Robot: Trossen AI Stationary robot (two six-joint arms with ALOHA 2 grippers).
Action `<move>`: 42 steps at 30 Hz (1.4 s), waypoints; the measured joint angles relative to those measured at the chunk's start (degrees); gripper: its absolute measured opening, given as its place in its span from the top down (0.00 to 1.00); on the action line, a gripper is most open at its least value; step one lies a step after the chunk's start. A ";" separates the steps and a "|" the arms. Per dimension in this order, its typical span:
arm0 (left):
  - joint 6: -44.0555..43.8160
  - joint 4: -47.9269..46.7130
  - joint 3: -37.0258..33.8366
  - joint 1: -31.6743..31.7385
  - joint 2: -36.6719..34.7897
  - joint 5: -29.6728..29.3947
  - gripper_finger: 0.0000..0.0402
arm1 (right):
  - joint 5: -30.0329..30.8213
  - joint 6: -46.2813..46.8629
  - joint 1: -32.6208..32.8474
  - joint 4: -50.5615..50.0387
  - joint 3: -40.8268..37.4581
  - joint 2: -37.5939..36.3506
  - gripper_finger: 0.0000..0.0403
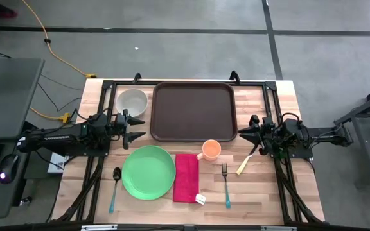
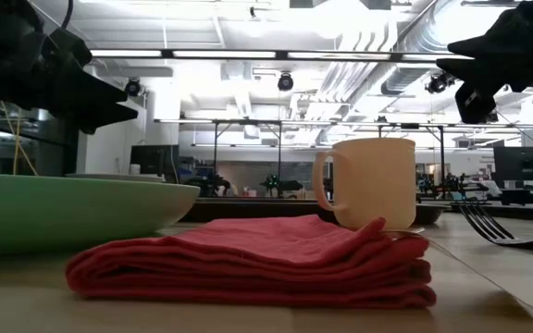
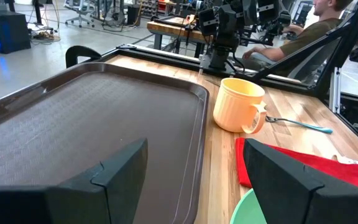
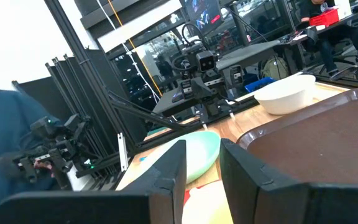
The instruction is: Set up tray
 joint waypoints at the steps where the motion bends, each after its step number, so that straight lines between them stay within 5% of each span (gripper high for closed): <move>1: 0.00 0.00 0.00 0.01 0.00 0.00 0.27 | 0.00 0.00 -0.01 -0.01 -0.01 0.00 0.81; 25: 0.10 0.04 0.00 0.02 0.00 0.01 0.27 | 0.00 0.00 0.00 0.00 -0.02 0.01 0.81; 42: -11.60 0.59 0.01 0.02 0.00 0.09 0.27 | 4.86 0.15 0.00 0.02 -0.02 -0.01 0.81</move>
